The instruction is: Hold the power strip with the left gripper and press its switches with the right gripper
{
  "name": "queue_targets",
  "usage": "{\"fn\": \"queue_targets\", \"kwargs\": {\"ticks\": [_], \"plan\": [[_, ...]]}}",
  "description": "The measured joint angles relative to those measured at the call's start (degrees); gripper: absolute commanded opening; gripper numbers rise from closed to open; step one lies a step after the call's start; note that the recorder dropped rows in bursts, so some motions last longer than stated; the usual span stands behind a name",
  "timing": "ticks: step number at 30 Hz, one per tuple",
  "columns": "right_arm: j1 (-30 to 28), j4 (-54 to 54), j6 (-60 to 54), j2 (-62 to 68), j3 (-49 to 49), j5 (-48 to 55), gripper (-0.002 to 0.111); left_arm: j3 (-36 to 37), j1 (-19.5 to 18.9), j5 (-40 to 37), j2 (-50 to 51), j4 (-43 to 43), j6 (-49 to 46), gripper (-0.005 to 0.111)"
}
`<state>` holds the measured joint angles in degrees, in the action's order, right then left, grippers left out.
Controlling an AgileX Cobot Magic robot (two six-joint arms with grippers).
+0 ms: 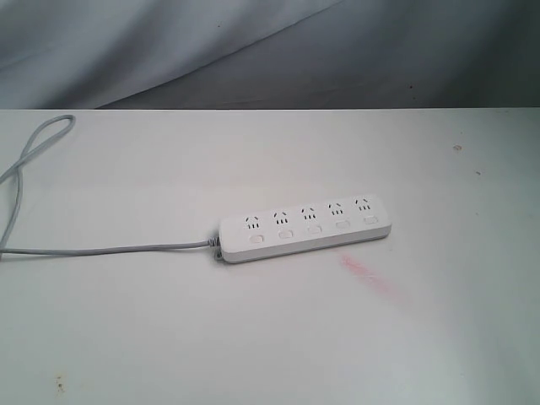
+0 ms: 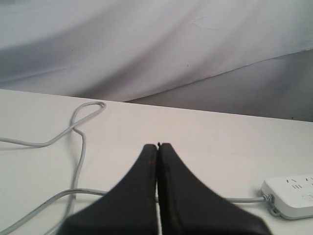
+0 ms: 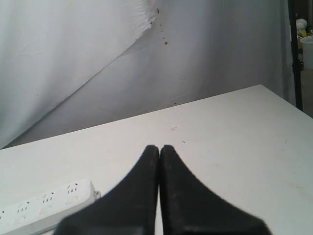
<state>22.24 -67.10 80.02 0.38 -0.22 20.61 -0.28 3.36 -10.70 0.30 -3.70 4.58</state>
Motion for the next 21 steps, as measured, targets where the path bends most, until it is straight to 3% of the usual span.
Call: {"fn": "queue_targets", "kwargs": {"ticks": [10,21], "plan": [[-4.97,-0.11,-3.32,-0.02,0.0,0.66,0.0,0.0,0.0,0.0,0.0,0.0,0.0,0.0],[-5.22,-0.34,-15.84,-0.02,0.0,-6.32,0.0,0.0,0.0,0.0,0.0,0.0,0.0,0.0]]}}
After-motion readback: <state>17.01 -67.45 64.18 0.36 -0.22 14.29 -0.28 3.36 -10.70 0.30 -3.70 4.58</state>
